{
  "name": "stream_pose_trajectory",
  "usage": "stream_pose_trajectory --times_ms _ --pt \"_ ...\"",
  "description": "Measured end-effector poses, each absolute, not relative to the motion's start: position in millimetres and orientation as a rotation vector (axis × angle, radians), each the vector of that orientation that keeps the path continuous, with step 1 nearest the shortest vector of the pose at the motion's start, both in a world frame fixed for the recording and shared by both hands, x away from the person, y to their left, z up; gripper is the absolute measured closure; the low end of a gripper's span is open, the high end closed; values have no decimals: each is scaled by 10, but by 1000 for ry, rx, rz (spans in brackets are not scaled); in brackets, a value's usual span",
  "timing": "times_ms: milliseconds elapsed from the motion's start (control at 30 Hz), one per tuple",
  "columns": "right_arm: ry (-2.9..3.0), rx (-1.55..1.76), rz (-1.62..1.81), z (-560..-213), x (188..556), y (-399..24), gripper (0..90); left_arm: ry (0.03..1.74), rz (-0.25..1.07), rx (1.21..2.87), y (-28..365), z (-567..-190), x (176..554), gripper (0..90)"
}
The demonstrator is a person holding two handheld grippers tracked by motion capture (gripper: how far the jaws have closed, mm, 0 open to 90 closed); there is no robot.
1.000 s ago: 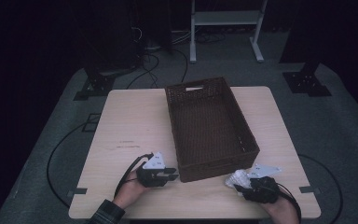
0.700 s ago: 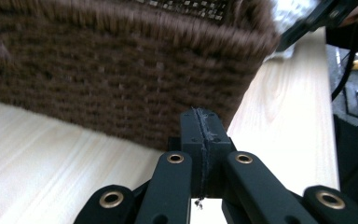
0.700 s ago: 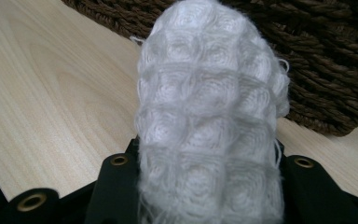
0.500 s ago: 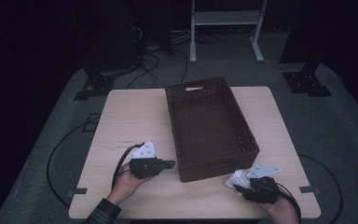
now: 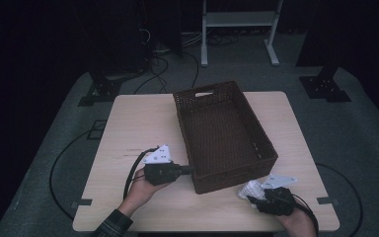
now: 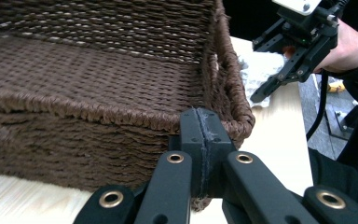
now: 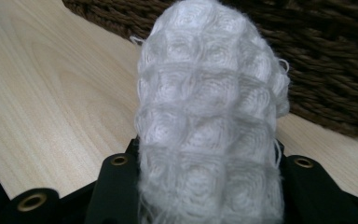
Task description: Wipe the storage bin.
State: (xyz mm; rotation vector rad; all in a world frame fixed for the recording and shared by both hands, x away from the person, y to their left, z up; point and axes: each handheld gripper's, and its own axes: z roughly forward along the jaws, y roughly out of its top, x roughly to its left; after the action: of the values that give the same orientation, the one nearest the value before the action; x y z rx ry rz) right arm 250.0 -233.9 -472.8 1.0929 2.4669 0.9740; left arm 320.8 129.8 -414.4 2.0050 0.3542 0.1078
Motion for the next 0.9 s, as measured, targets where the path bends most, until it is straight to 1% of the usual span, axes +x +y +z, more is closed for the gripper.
stream_pose_trajectory --times_ms 400,700,900 --pt "2471 1092 976 -4729 2492 -2330 556 308 68 2001 838 -4161 3247 898" --pt "2473 1091 978 -4730 2492 -2335 557 260 59 2013 410 -4163 3324 899" --pt "2469 1081 979 -4730 2492 -2346 557 257 54 2014 328 -4156 3326 896"
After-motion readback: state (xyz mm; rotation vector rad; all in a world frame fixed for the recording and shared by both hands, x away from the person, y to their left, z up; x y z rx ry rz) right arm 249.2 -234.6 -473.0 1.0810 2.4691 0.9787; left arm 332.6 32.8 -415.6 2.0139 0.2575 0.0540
